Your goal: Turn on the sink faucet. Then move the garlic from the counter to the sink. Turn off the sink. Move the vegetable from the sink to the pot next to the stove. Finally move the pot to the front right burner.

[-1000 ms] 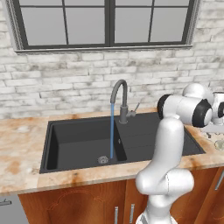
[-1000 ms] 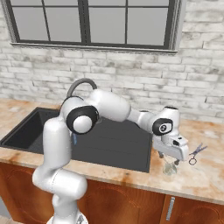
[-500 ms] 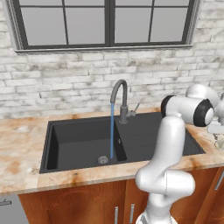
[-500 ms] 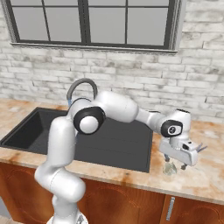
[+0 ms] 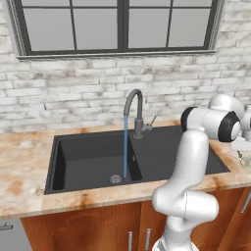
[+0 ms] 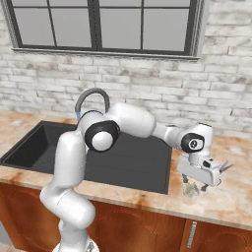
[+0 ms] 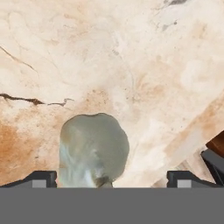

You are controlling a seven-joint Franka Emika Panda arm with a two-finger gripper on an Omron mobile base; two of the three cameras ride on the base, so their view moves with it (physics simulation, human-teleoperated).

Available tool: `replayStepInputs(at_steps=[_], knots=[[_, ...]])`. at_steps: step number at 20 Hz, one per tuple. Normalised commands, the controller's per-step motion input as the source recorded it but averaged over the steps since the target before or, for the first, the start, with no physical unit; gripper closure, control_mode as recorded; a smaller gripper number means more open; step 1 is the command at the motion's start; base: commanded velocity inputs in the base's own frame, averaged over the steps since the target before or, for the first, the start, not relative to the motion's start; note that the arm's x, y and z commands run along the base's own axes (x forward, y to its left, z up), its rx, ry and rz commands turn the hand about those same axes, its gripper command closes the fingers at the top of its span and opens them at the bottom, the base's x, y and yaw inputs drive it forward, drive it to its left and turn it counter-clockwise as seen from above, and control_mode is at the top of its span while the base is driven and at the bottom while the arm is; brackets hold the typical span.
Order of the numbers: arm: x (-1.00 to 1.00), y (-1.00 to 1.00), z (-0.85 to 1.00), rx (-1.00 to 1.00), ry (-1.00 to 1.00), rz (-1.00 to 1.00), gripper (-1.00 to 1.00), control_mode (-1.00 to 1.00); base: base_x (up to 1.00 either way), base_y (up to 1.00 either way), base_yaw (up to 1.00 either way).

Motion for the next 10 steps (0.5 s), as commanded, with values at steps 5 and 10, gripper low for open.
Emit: replayStepInputs(at_steps=[5, 10], knots=[[-0.05, 0.17, -0.08, 0.01, 0.02, 0.0, -1.0, -1.0, 0.0, 0.0, 0.0], [-0.2, 0.02, -0.07, 0.02, 0.0, 0.0, -1.0, -1.0, 0.0, 0.0, 0.0]])
